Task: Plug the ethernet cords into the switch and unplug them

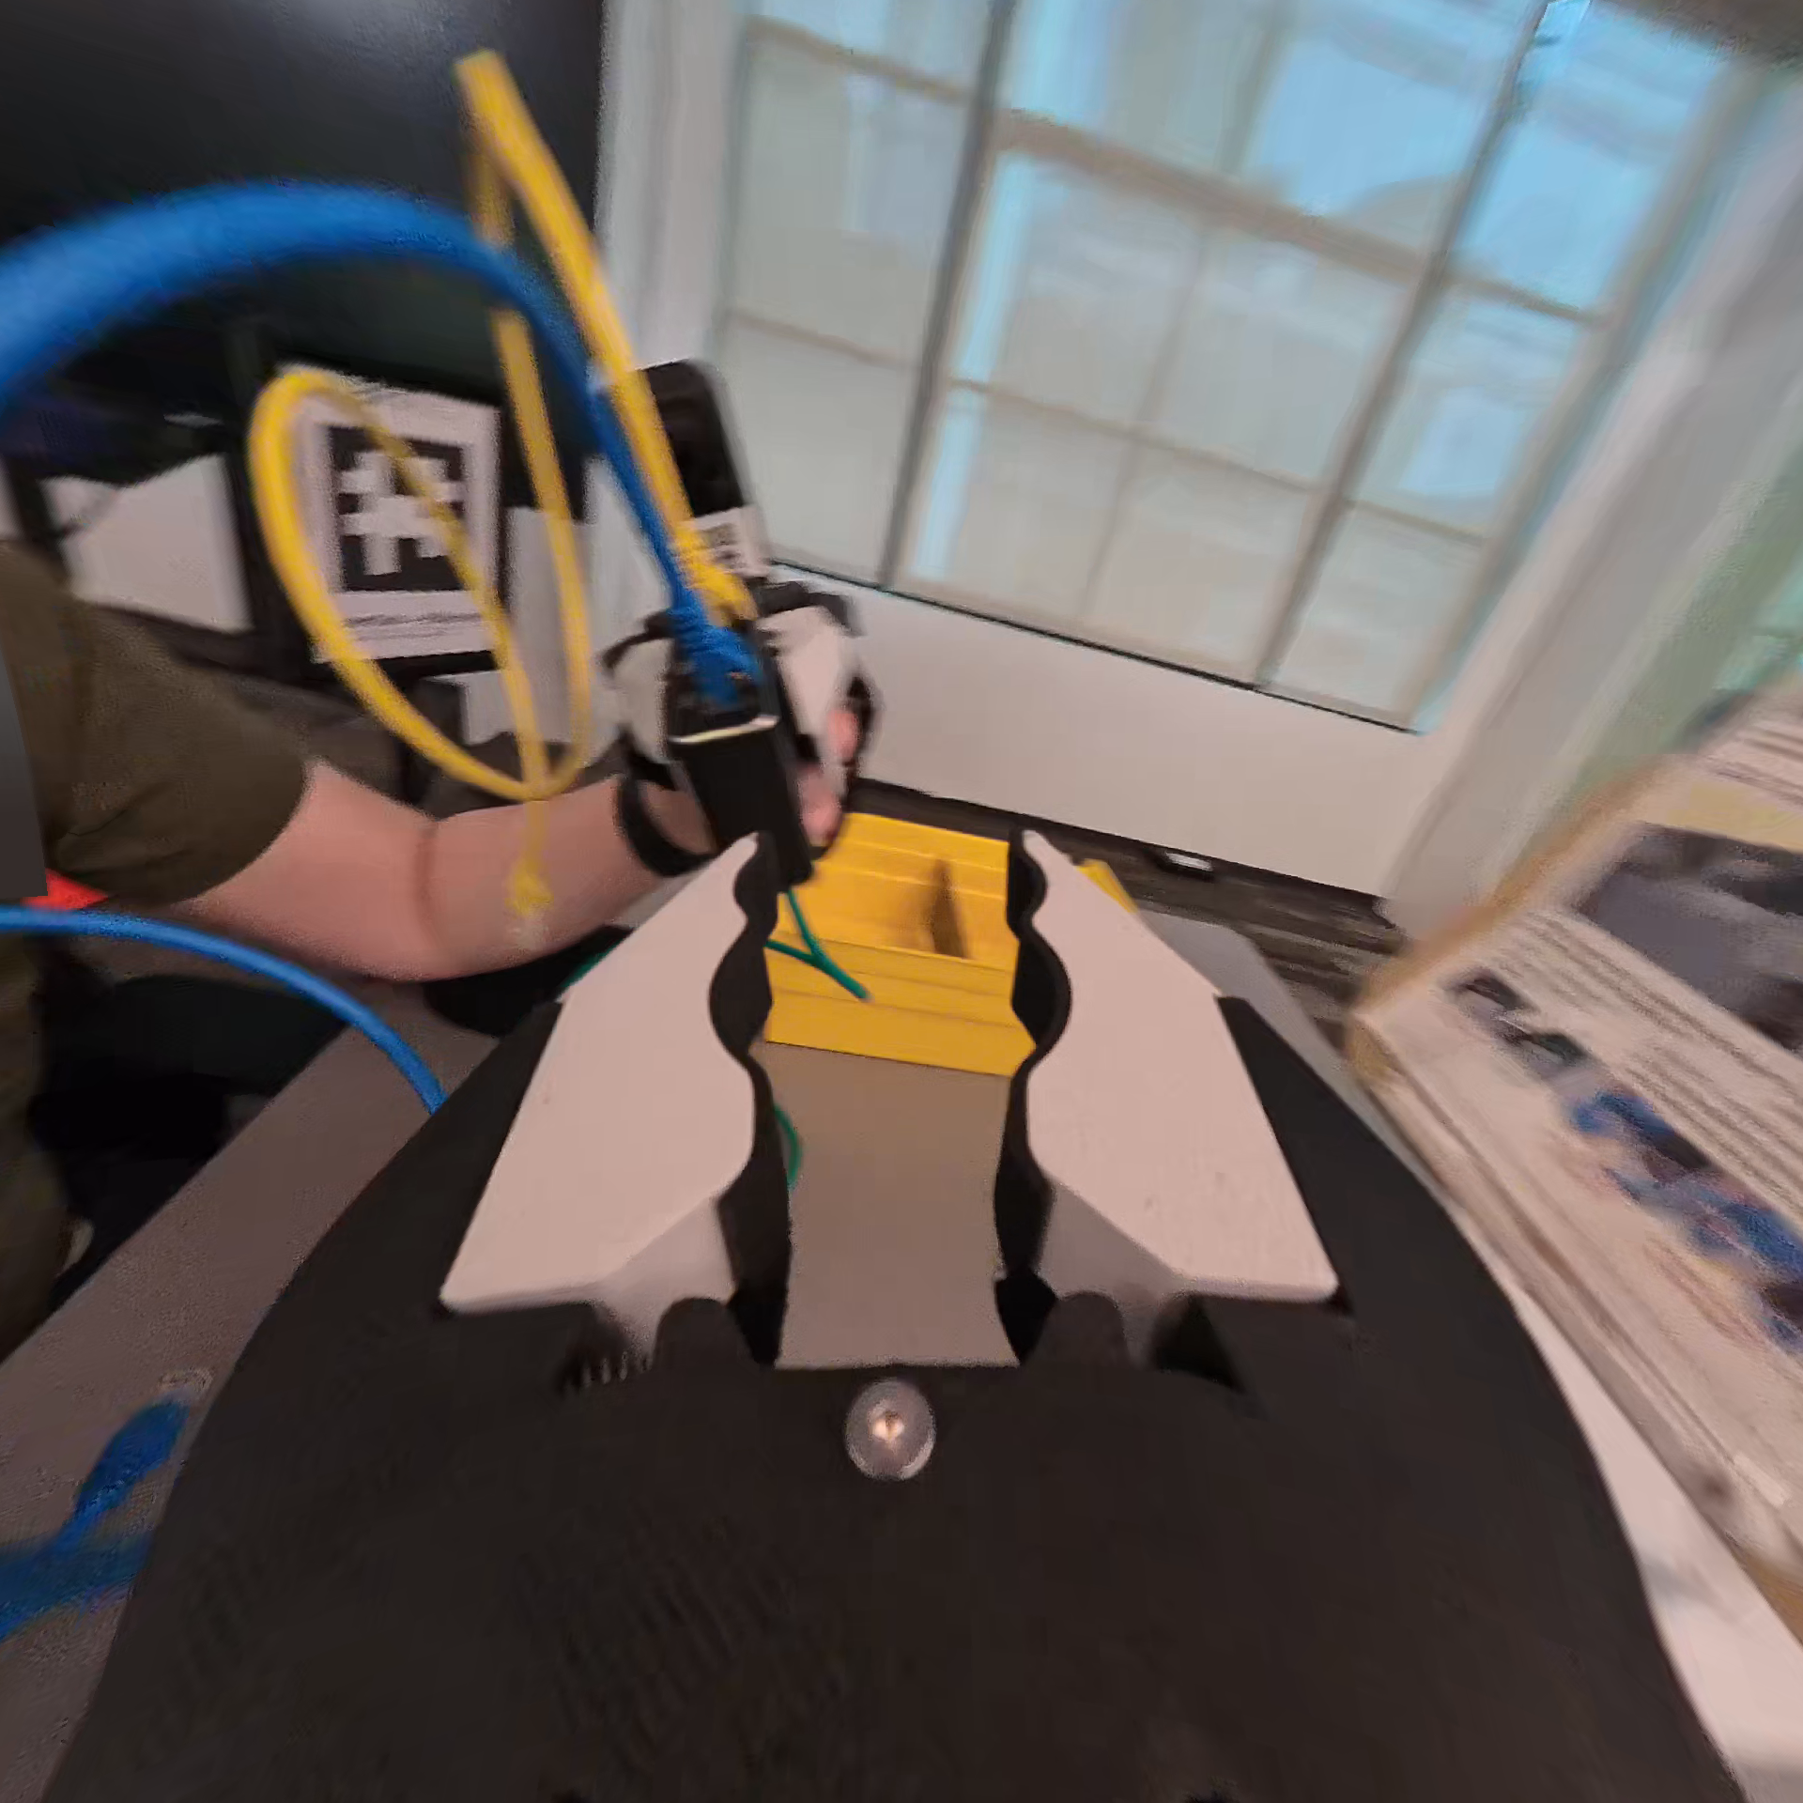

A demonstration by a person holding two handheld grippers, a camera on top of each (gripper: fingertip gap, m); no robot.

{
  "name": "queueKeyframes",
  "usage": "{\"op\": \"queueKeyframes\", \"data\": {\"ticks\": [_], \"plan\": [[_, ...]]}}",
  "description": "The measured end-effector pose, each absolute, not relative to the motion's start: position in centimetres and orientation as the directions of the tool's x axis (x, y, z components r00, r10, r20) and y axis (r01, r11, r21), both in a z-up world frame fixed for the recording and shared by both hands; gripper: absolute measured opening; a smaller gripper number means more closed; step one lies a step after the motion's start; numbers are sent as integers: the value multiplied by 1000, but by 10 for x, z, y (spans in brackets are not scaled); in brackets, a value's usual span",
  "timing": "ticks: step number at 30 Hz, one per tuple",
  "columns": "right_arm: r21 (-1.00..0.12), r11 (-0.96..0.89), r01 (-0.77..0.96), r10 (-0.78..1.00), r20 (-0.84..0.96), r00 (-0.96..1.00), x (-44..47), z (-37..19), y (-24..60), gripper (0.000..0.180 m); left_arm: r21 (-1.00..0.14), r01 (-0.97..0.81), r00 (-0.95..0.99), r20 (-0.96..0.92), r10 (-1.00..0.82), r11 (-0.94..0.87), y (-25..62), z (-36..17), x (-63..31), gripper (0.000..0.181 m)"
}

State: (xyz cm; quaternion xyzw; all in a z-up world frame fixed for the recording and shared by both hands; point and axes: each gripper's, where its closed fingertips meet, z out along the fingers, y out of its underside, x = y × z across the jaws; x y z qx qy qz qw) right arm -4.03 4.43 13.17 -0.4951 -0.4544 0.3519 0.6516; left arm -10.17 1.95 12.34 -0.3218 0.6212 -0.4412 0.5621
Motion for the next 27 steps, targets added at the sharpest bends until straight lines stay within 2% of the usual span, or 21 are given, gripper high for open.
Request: {"op": "queueKeyframes", "data": {"ticks": [2, 6, 9, 10, 14, 15, 16, 17, 19, 20, 22, 23, 24, 26, 27], "plan": [[-960, 278, 31, 928, 277, 248, -78, 120, 36, 53, -931, 93, -174, -364, -915, 353, 21, 123, -99, 33], [-956, 261, 136, 935, 285, 213, -115, 96, 38, 60, -960, 69, -177, -279, -944, 271, 28, 119, -93, 33], [-973, 199, 113, 949, 220, 225, -129, 91, 48, 47, -980, 67, -194, -198, -961, 189, 30, 119, -88, 33], [-974, 176, 140, 952, 204, 227, -130, 84, 52, 31, -987, 65, -194, -154, -969, 144, 32, 119, -86, 33], [-995, 7, 98, 967, 32, 254, -123, 82, 66, 30, -990, 117, -183, 59, -981, -82, 50, 137, -95, 42], [-995, -32, 96, 964, -6, 264, -120, 79, 71, 30, -979, 145, -191, 116, -975, -144, 57, 144, -102, 40], [-994, -77, 83, 961, -51, 270, -118, 77, 75, 30, -968, 158, -189, 164, -968, -195, 66, 147, -109, 30], [-991, -123, 59, 957, -103, 270, -117, 77, 78, 30, -963, 153, -183, 193, -964, -222, 73, 146, -114, 20], [-980, -199, 18, 950, -189, 248, -116, 76, 80, 30, -966, 108, -146, 218, -965, -234, 86, 138, -118, 12], [-974, -227, 4, 944, -219, 245, -116, 75, 82, 30, -969, 81, -127, 224, -966, -236, 91, 133, -119, 19], [-968, -249, -8, 940, -244, 238, -115, 73, 84, 30, -968, 30, -101, 246, -964, -250, 98, 124, -118, 47], [-965, -262, -8, 938, -256, 234, -114, 72, 85, 30, -966, 7, -102, 257, -961, -259, 98, 120, -117, 52], [-962, -274, -15, 936, -270, 225, -114, 72, 84, 30, -964, -19, -115, 265, -957, -265, 96, 116, -116, 49], [-961, -275, -21, 938, -274, 211, -114, 73, 83, 30, -964, -47, -153, 266, -952, -261, 91, 111, -113, 16], [-963, -268, 1, 939, -261, 224, -114, 69, 84, 30, -965, -51, -144, 260, -955, -255, 92, 109, -112, 14]]}}
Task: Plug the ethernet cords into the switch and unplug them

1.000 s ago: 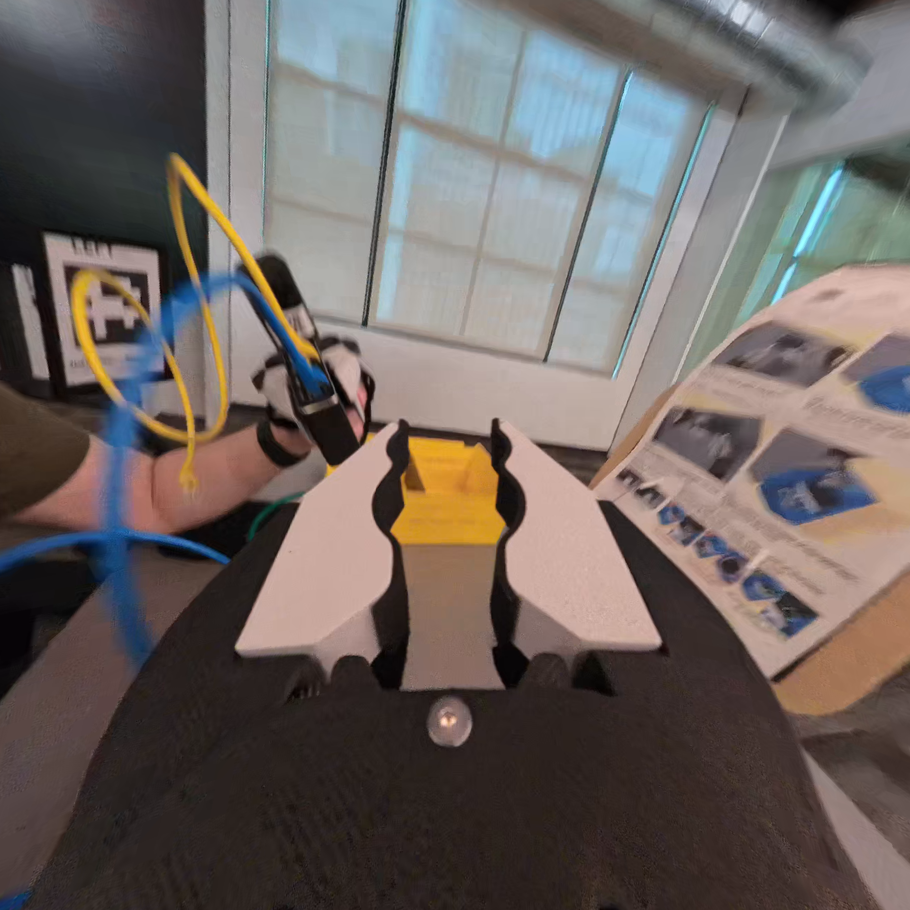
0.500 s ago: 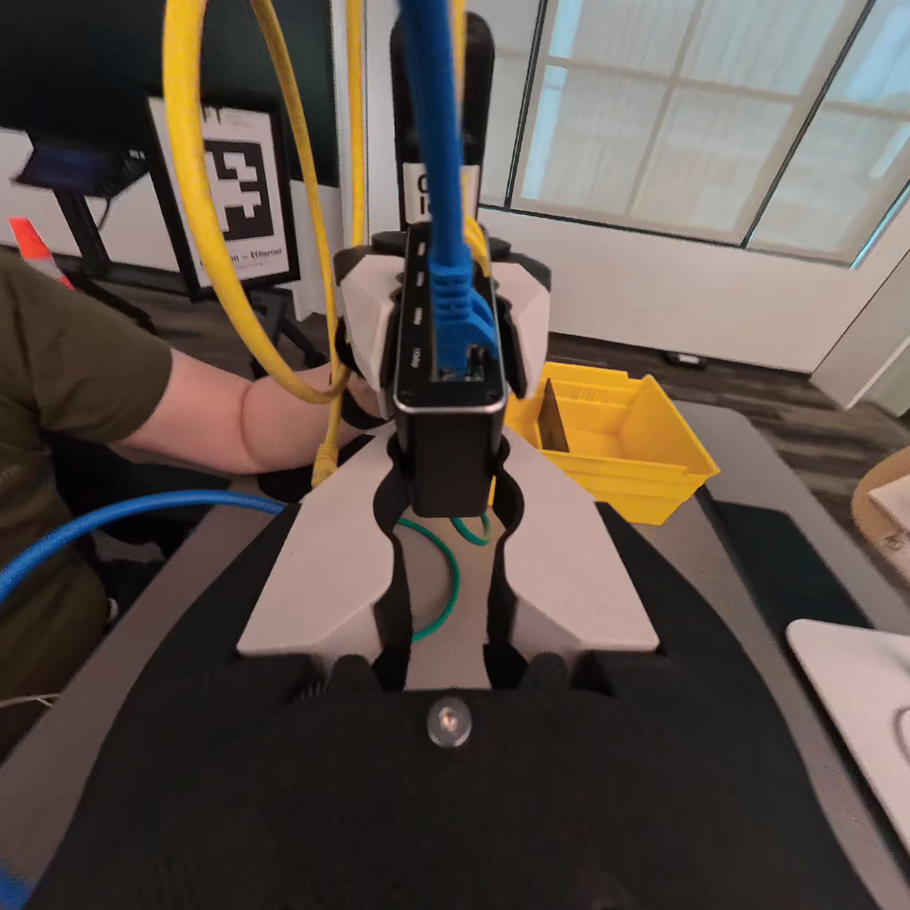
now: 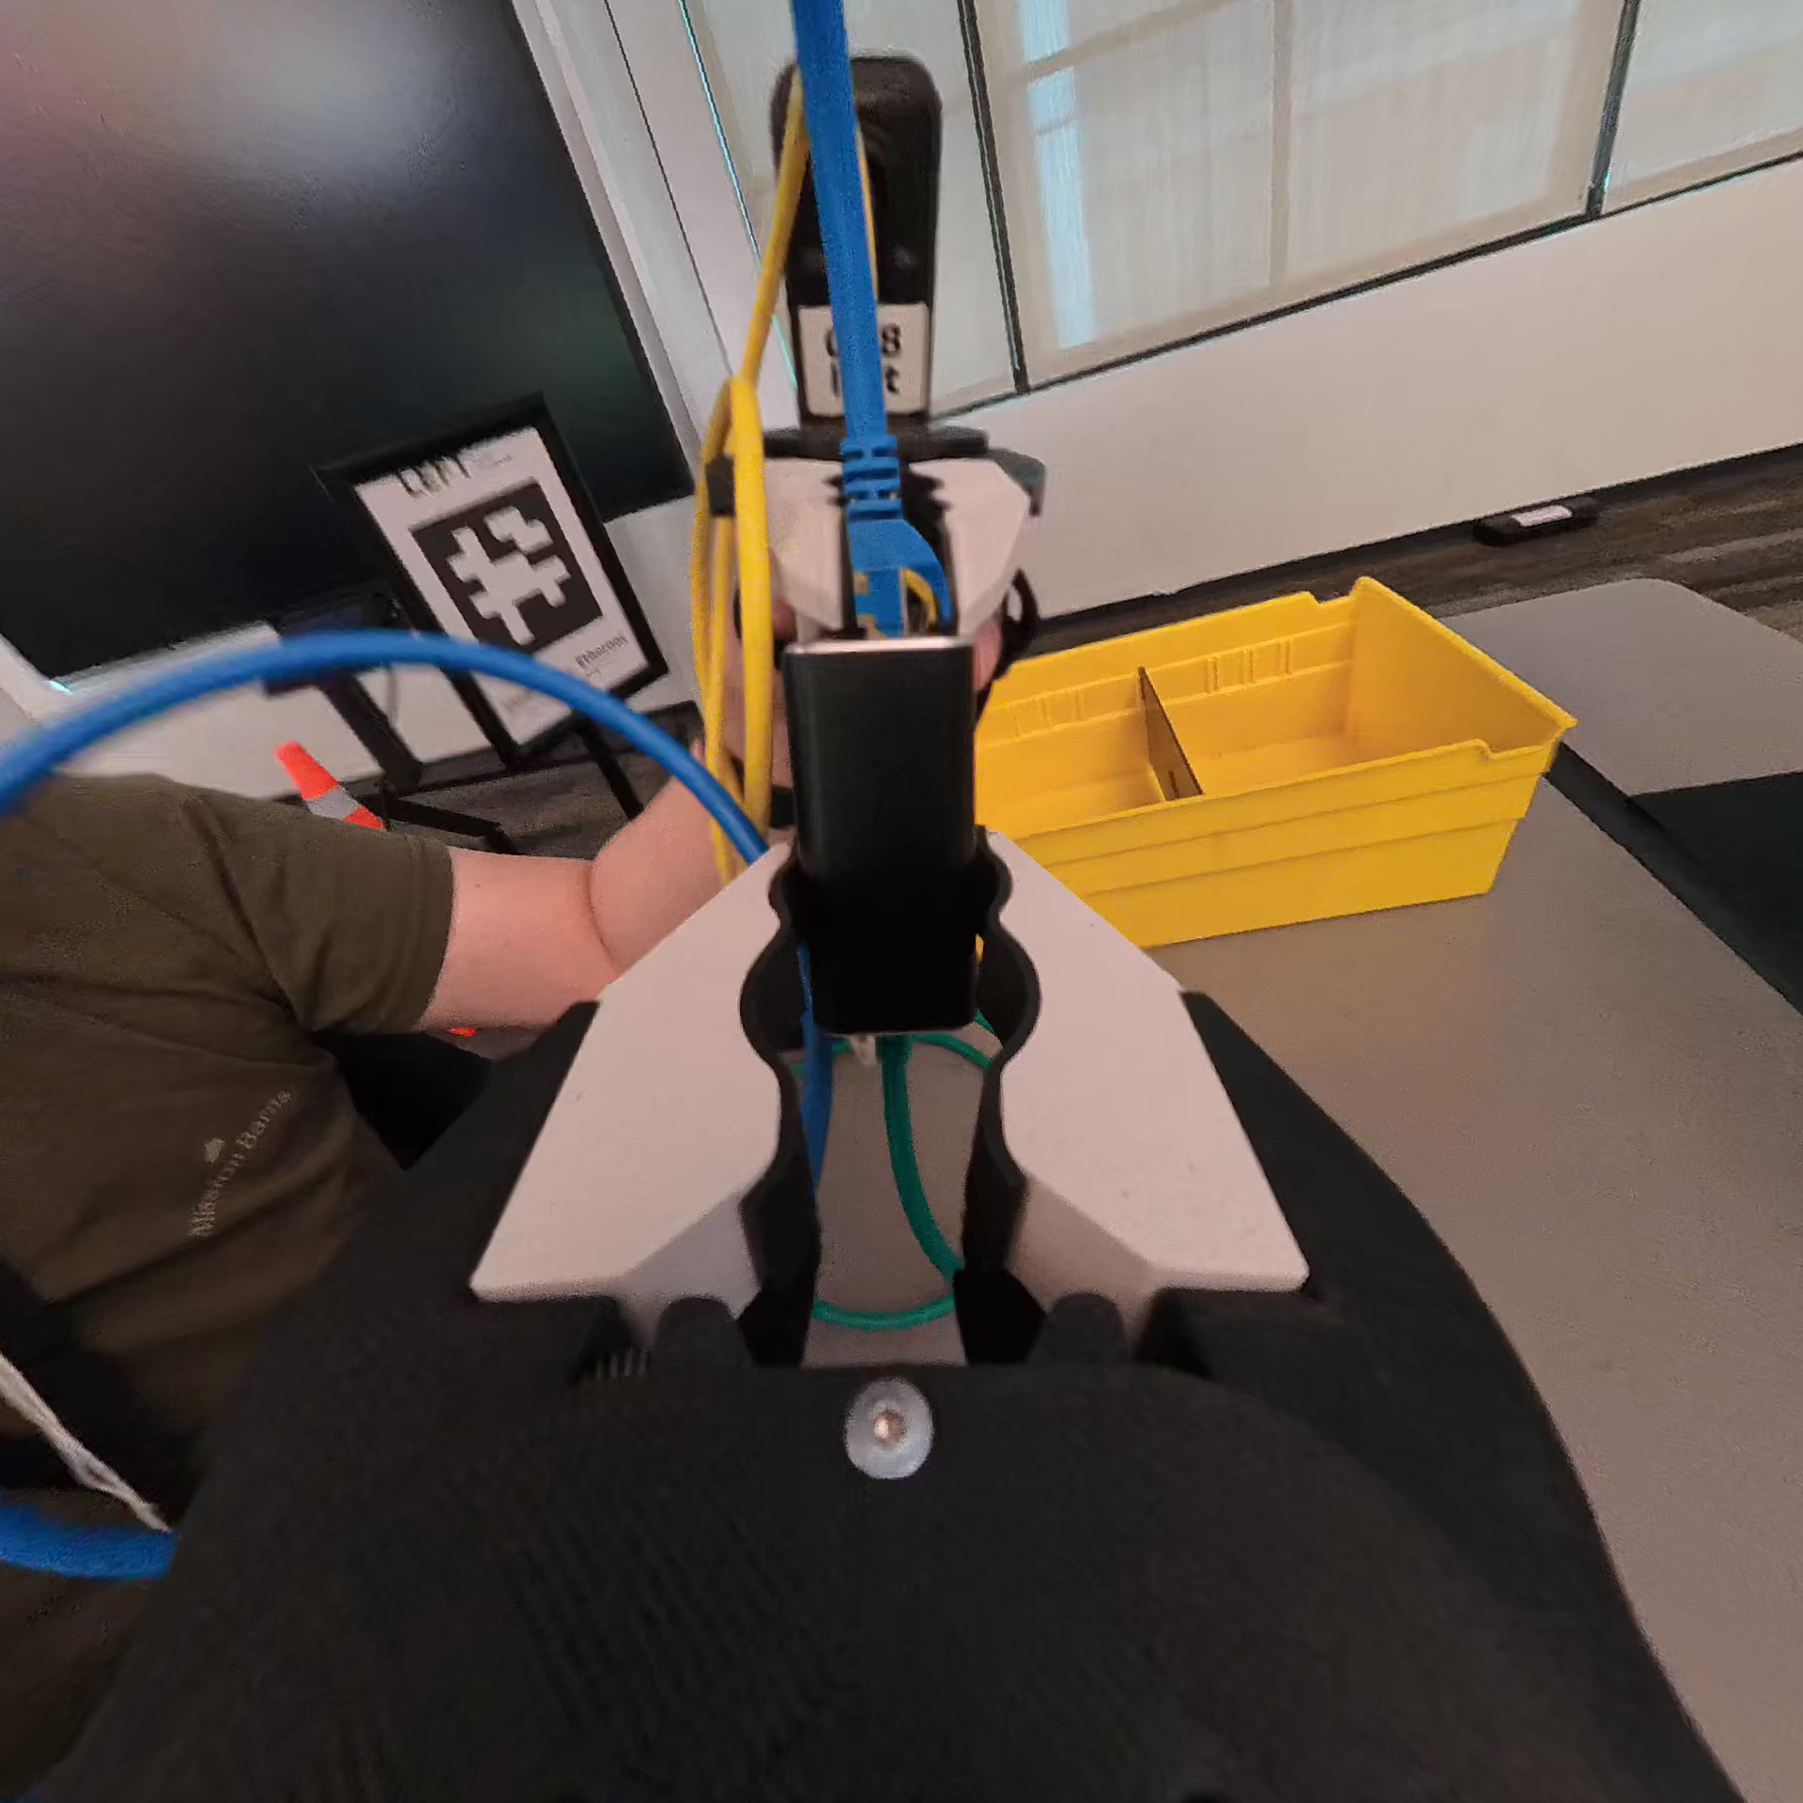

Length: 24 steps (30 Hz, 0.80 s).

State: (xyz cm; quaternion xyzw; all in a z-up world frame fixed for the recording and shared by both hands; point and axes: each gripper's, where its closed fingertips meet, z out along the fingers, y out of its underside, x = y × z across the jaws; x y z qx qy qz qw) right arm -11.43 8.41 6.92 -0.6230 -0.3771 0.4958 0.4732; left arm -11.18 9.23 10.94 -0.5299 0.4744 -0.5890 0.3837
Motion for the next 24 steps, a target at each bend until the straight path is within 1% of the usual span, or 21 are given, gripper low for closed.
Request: {"op": "queueKeyframes", "data": {"ticks": [3, 6, 9, 12, 13, 15, 16, 17, 19, 21, 22, 24], "plan": [[-961, -260, 91, 941, -231, 248, -116, 56, 83, 30, -972, -77, -113, 229, -967, -222, 92, 104, -106, 12], [-964, -261, 54, 940, -241, 242, -122, 59, 85, 30, -977, -91, -103, 204, -974, -195, 88, 102, -102, 12], [-962, -267, 47, 938, -249, 239, -128, 55, 88, 35, -979, -119, -79, 179, -981, -169, 86, 96, -95, 12], [-964, -250, 89, 945, -223, 241, -127, 49, 87, 34, -980, -132, -65, 158, -985, -149, 88, 93, -93, 13], [-966, -240, 97, 943, -209, 261, -124, 49, 90, 34, -981, -144, -47, 139, -989, -131, 91, 91, -94, 17], [-969, -230, 86, 939, -198, 280, -116, 52, 93, 34, -979, -185, 46, 78, -996, -85, 107, 86, -101, 52], [-969, -235, 78, 934, -203, 293, -111, 54, 95, 34, -977, -204, 103, 45, -994, -66, 118, 84, -107, 64], [-970, -232, 77, 927, -197, 318, -105, 54, 99, 34, -974, -221, 159, 21, -987, -57, 130, 83, -115, 64], [-973, -215, 79, 912, -172, 372, -93, 55, 107, 34, -964, -258, 244, 5, -970, -70, 149, 77, -130, 56], [-978, -191, 85, 900, -140, 413, -84, 58, 111, 34, -944, -313, 333, -9, -943, -101, 170, 66, -142, 56], [-980, -180, 91, 890, -122, 439, -80, 60, 113, 34, -932, -348, 426, -62, -903, -101, 188, 60, -152, 56], [-984, -156, 89, 865, -93, 493, -69, 66, 118, 34, -909, -413, 605, -231, -762, -52, 225, 58, -175, 53]]}}
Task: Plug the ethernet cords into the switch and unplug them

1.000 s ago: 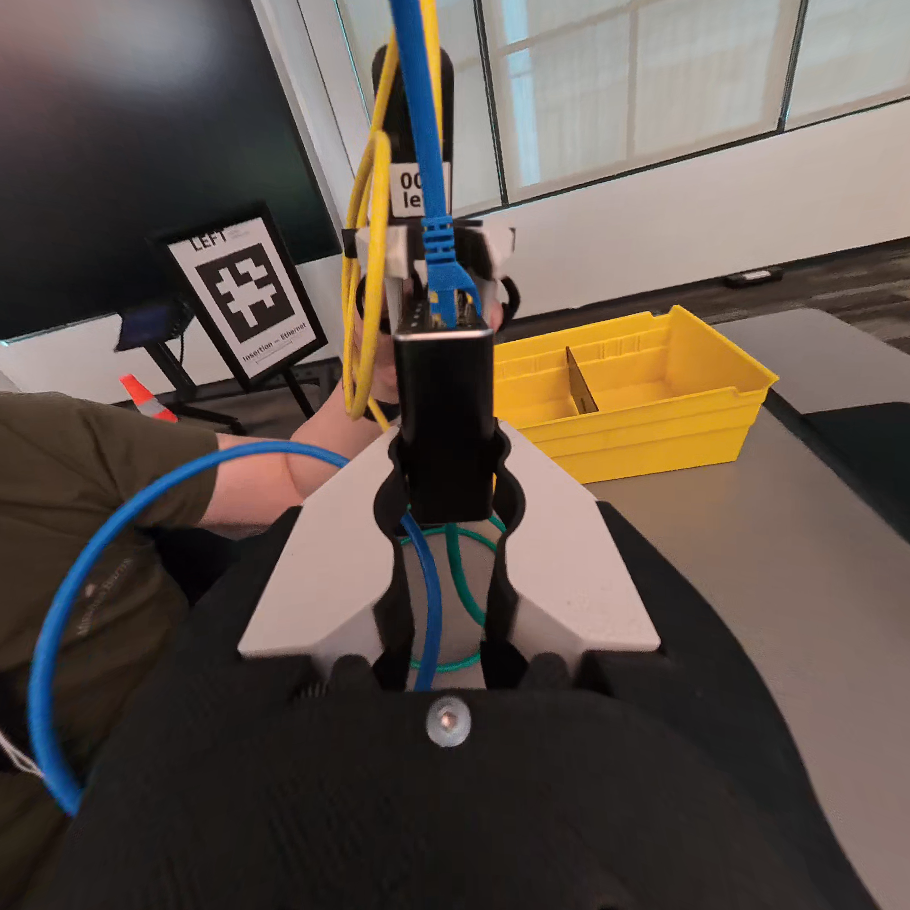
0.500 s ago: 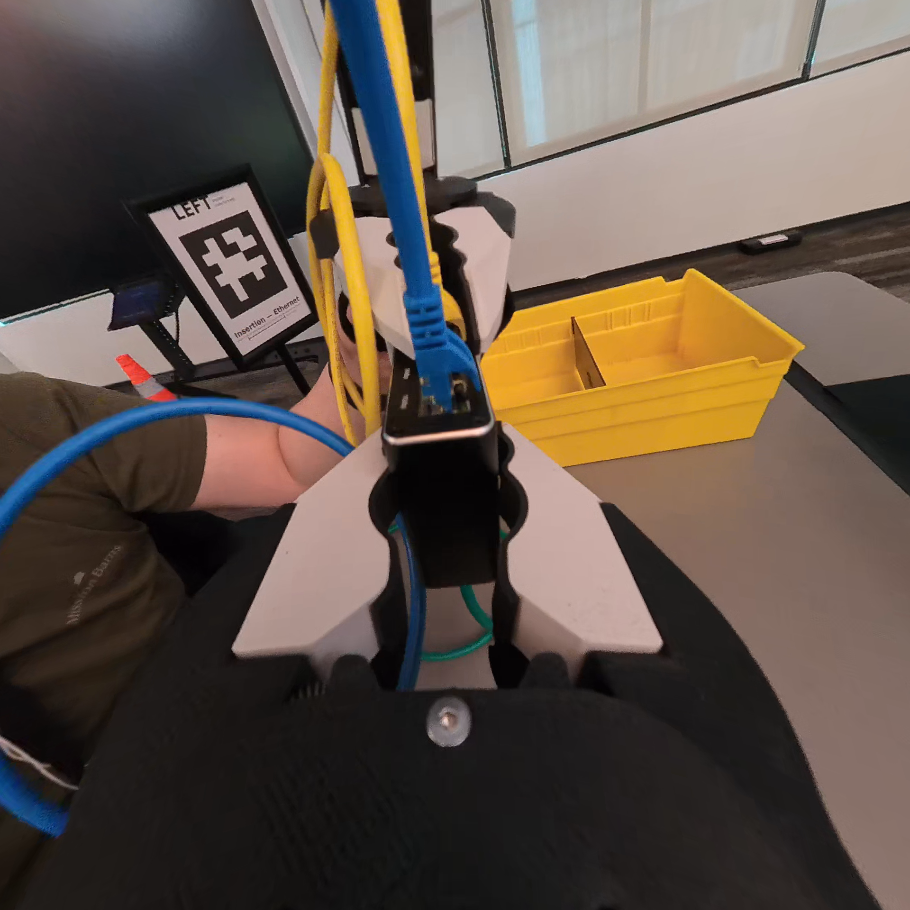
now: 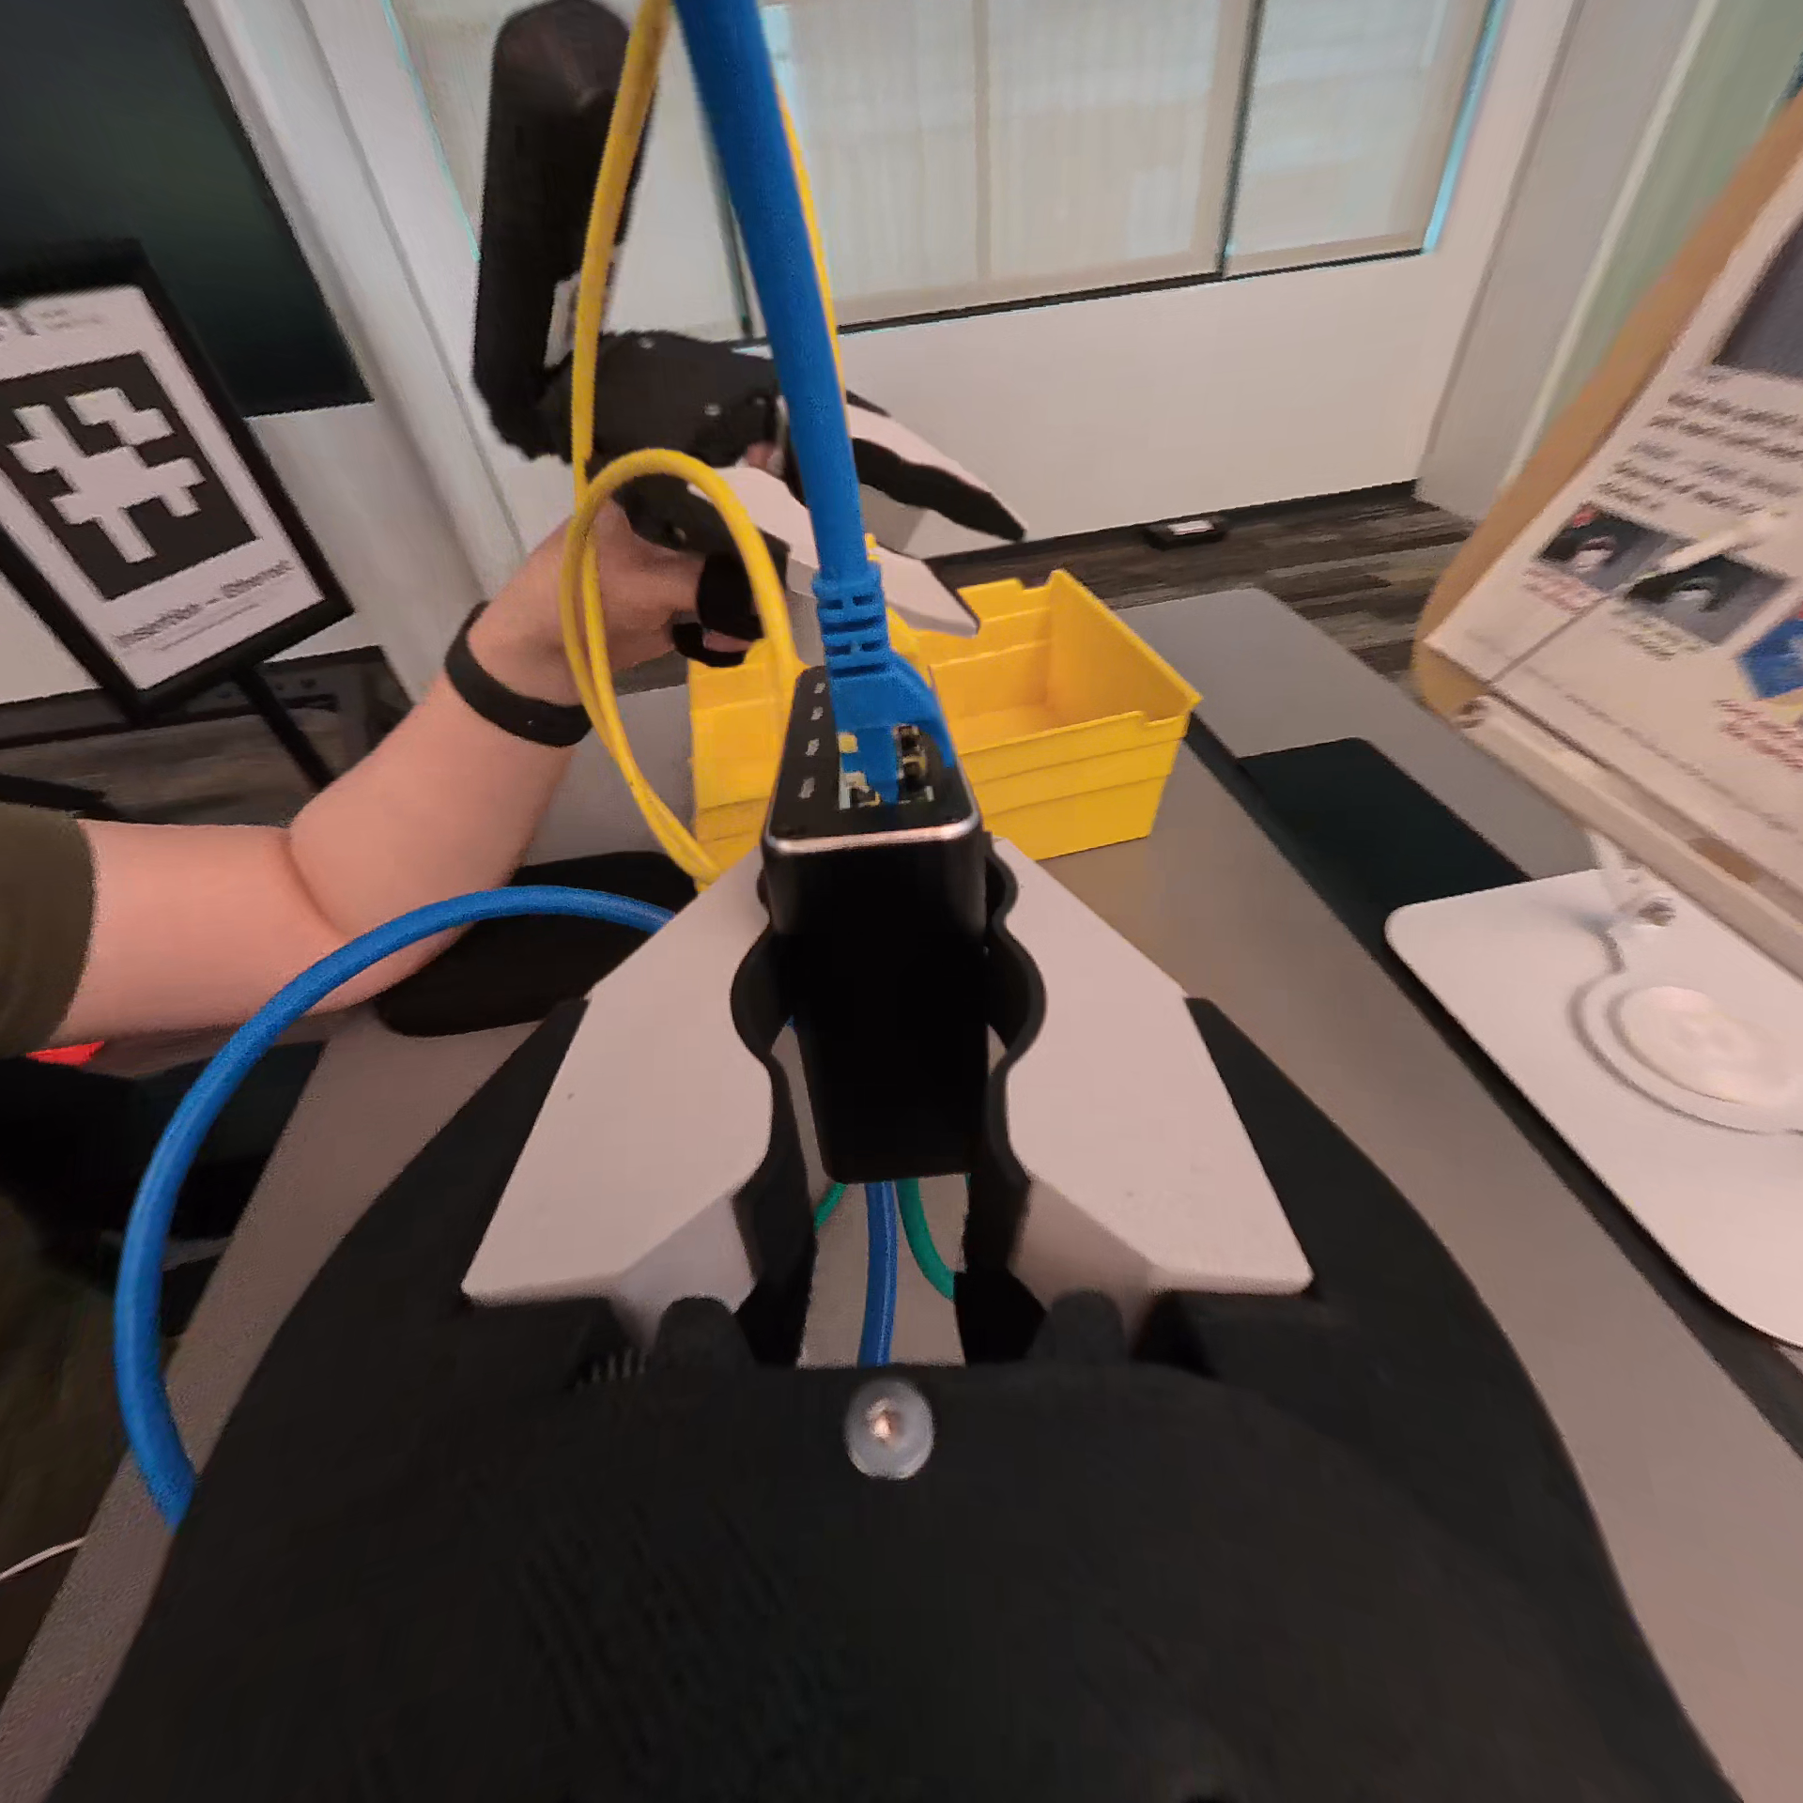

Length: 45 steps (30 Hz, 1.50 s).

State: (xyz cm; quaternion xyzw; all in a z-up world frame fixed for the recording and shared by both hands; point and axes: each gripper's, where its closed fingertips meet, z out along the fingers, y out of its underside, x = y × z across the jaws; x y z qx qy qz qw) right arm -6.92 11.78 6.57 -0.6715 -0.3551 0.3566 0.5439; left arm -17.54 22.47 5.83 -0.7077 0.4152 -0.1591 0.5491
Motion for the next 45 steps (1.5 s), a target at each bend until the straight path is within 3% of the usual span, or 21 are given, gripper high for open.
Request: {"op": "queueKeyframes", "data": {"ticks": [2, 5, 8, 17, 29, 34, 38, 45], "plan": [[-988, -133, 77, 847, -73, 526, -58, 72, 120, 34, -868, -497, 713, -407, -571, -2, 251, 64, -202, 49], [-997, -68, 20, 826, -45, 562, -38, 93, 118, 33, -742, -670, 717, -645, -264, -8, 272, 72, -240, 54], [-1000, 16, -9, 793, 7, 609, -18, 115, 111, 33, -704, -710, 703, -703, -111, -38, 280, 79, -256, 59], [-991, 120, -61, 615, 26, 788, 39, 150, 104, 33, -794, -604, 787, -607, -109, 61, 267, 106, -251, 63], [-979, -38, 199, 383, 170, 908, 39, 150, 96, 33, -850, -512, 815, -527, -241, 128, 243, 127, -237, 64], [-954, -96, 284, 304, 243, 921, 60, 230, 111, 33, -871, -474, 815, -490, -309, 131, 234, 131, -232, 65], [-912, -179, 370, 139, 349, 927, 100, 314, 124, 34, -885, -449, 815, -462, -351, 124, 227, 133, -230, 65], [-890, -329, 314, -95, 362, 927, 173, 392, 116, 34, -883, -456, 797, -462, -390, 114, 222, 127, -219, 65]]}}
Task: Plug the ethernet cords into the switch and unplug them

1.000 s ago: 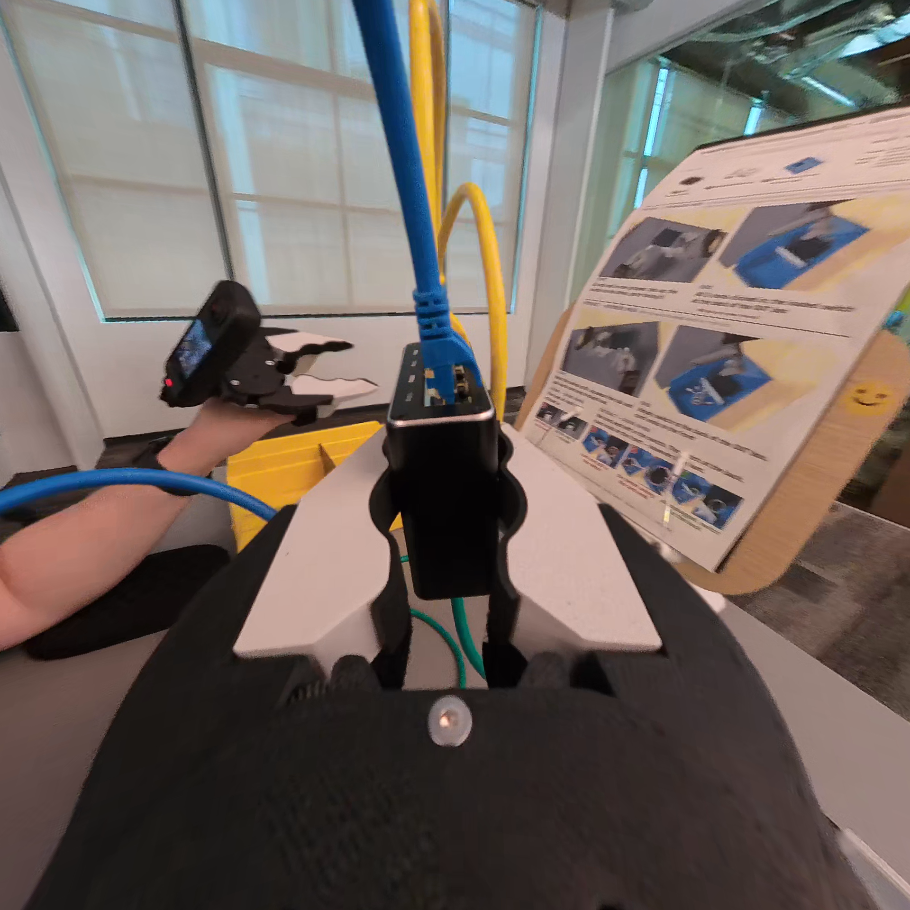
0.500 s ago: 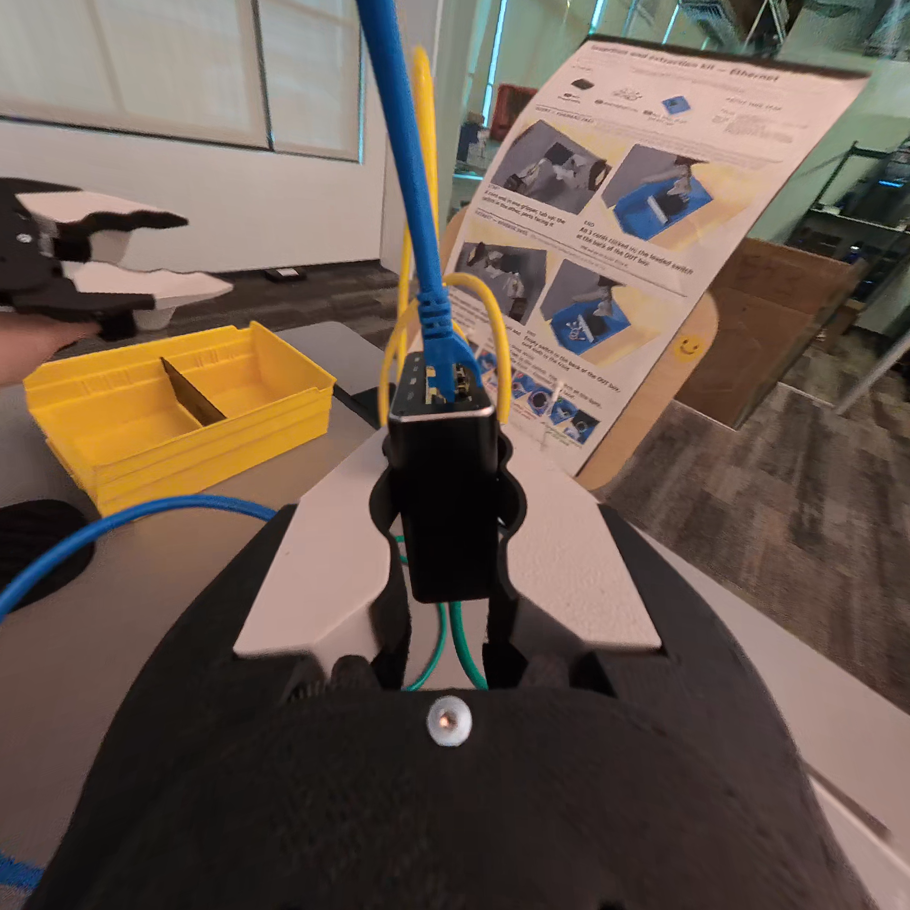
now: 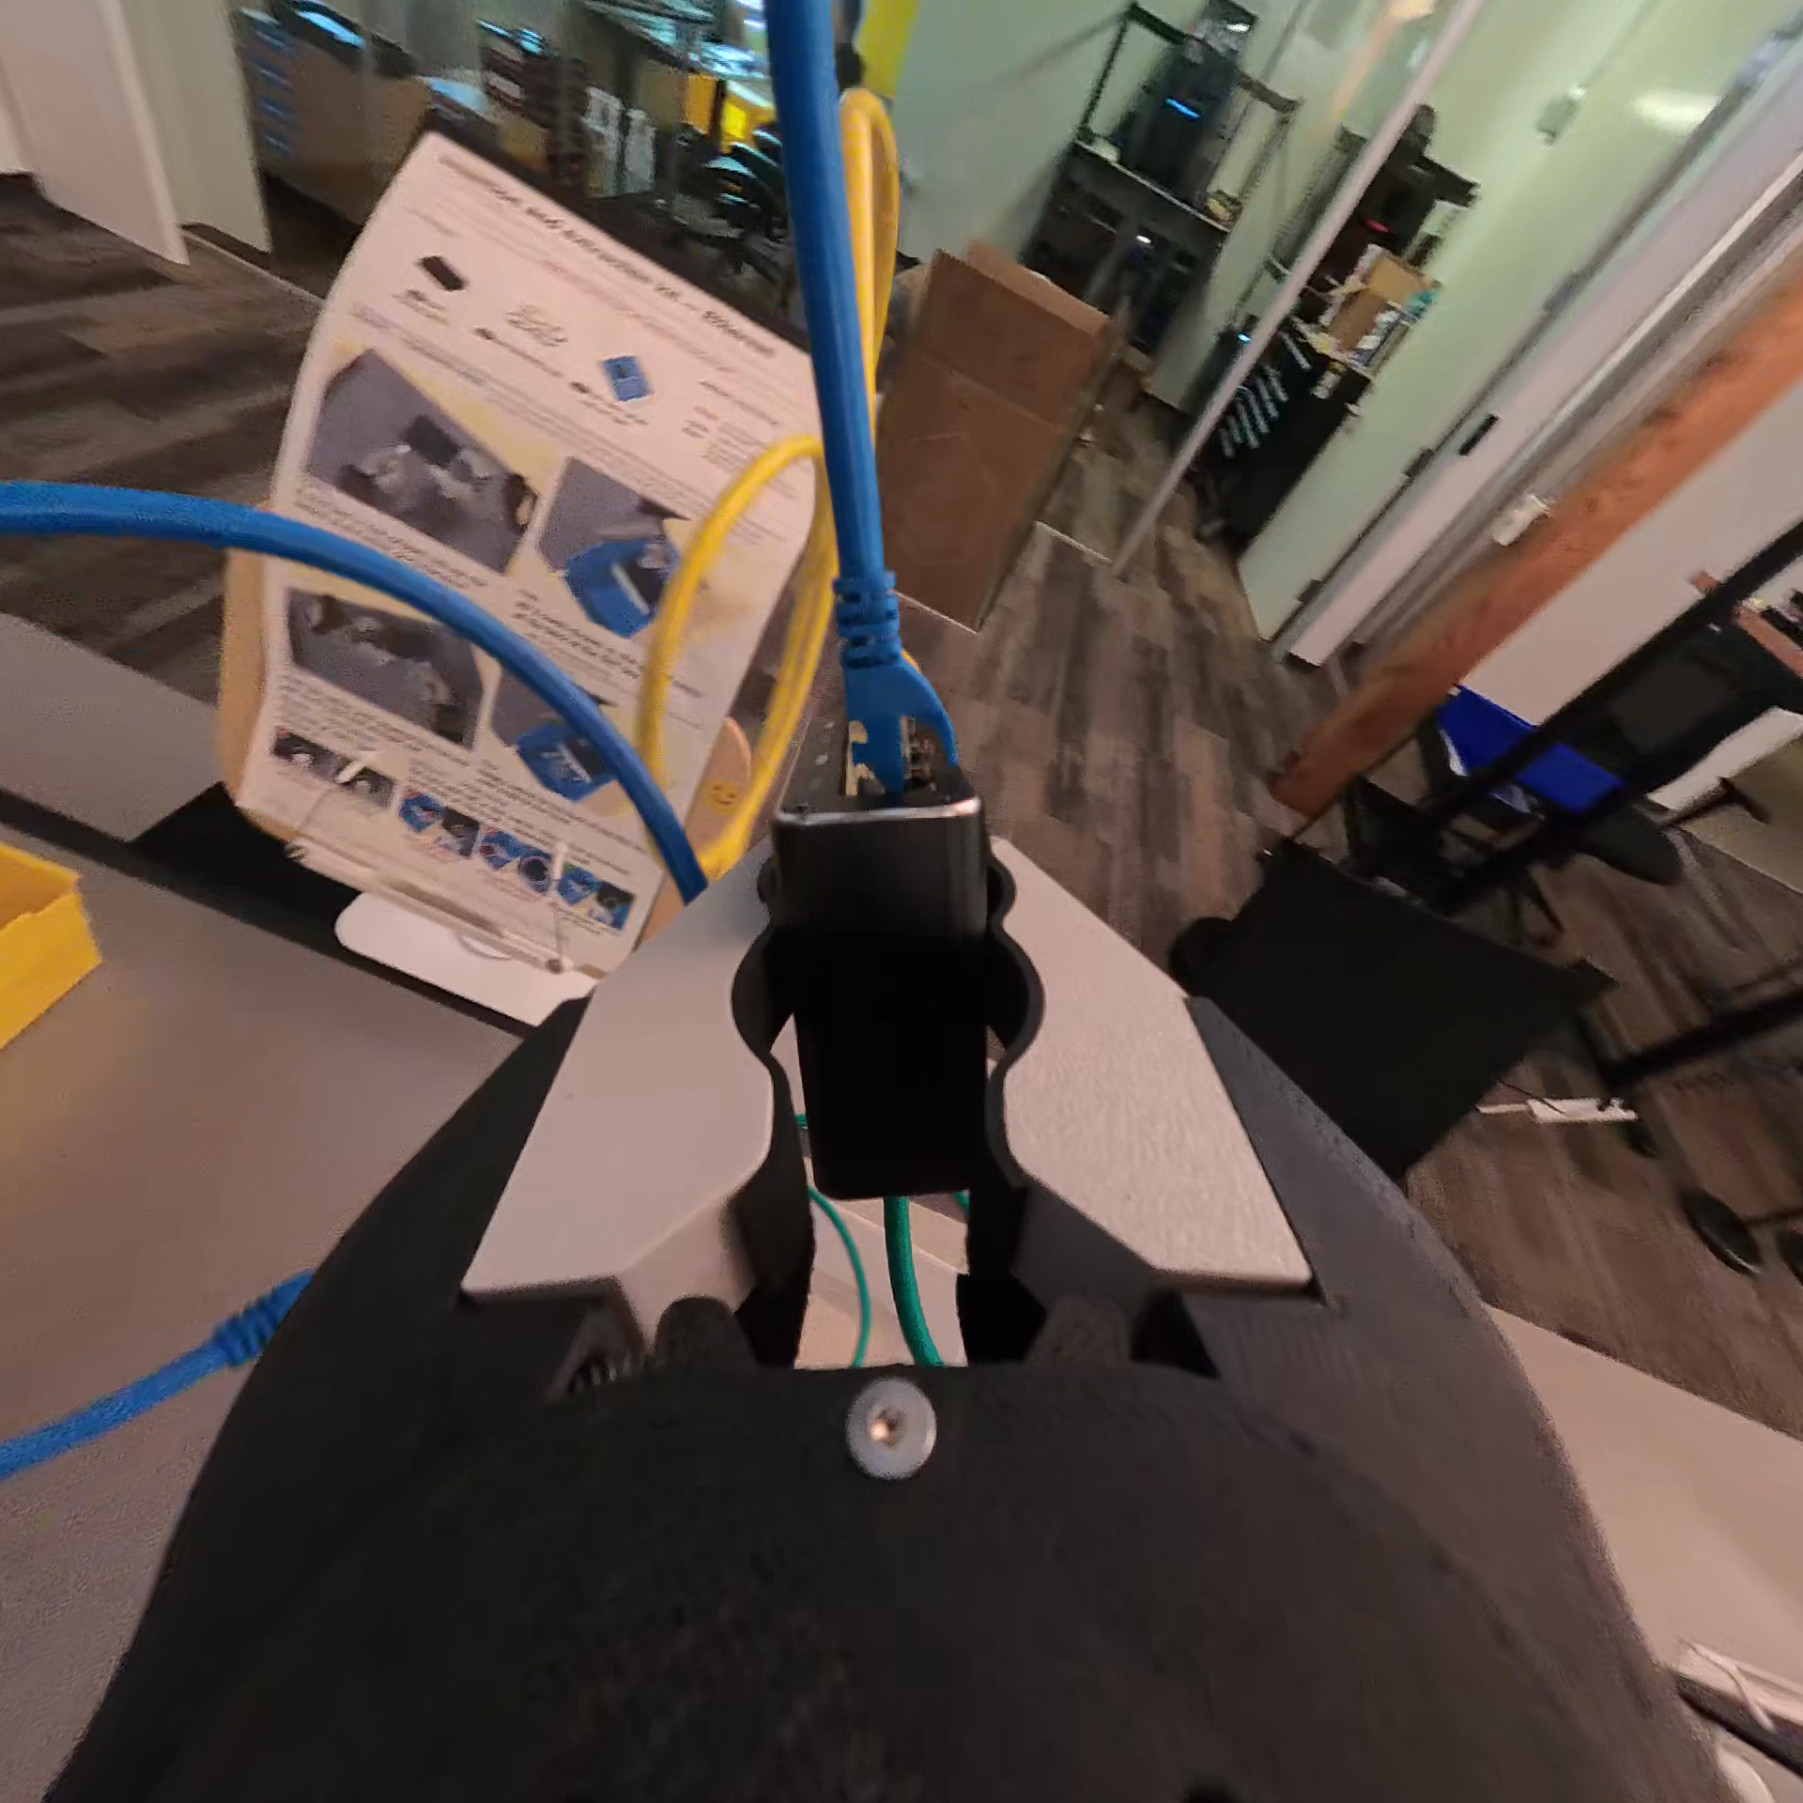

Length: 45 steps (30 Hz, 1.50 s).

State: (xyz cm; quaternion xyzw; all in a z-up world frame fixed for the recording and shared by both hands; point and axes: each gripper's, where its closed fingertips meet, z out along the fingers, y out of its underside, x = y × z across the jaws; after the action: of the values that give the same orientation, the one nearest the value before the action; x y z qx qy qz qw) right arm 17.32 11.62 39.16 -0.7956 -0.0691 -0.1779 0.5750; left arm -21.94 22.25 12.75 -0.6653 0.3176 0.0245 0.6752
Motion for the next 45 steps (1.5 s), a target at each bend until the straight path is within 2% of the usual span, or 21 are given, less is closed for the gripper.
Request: {"op": "queueKeyframes", "data": {"ticks": [4, 10, 17, 22, 24, 28, 30, 37, 39, 42, 45], "plan": [[-881, -382, 279, -135, 352, 926, 199, 390, 111, 34, -879, -466, 788, -466, -402, 104, 223, 123, -215, 65], [-826, -511, 236, -105, 332, 937, 232, 321, 119, 33, -880, -466, 782, -459, -421, 94, 223, 118, -211, 65], [-633, -722, 278, 8, 395, 919, 274, 206, 116, 33, -879, -471, 772, -454, -445, 80, 225, 112, -206, 65], [-497, -815, 297, 163, 295, 942, 281, 130, 99, 34, -868, -491, 758, -467, -455, 73, 226, 105, -200, 65], [-501, -814, 293, 177, 267, 947, 288, 116, 93, 34, -864, -499, 754, -473, -457, 70, 227, 103, -198, 65], [-641, -726, 249, 197, 154, 968, 288, 121, 86, 33, -855, -516, 744, -482, -462, 61, 229, 96, -194, 65], [-650, -716, 254, 215, 141, 966, 294, 124, 74, 33, -847, -528, 737, -491, -465, 57, 230, 92, -191, 65], [-292, -919, 266, 204, 228, 952, 346, 88, 12, 34, -819, -570, 707, -528, -471, 62, 229, 81, -178, 65], [-215, -925, 312, 260, 241, 935, 344, 76, 12, 34, -807, -587, 697, -543, -469, 63, 229, 77, -174, 65], [-162, -941, 296, 258, 220, 941, 332, 62, 30, 34, -788, -613, 679, -564, -470, 59, 230, 69, -169, 65], [17, -940, 340, 333, 248, 910, 323, 47, 41, 34, -770, -635, 666, -582, -468, 54, 231, 63, -166, 65]]}}
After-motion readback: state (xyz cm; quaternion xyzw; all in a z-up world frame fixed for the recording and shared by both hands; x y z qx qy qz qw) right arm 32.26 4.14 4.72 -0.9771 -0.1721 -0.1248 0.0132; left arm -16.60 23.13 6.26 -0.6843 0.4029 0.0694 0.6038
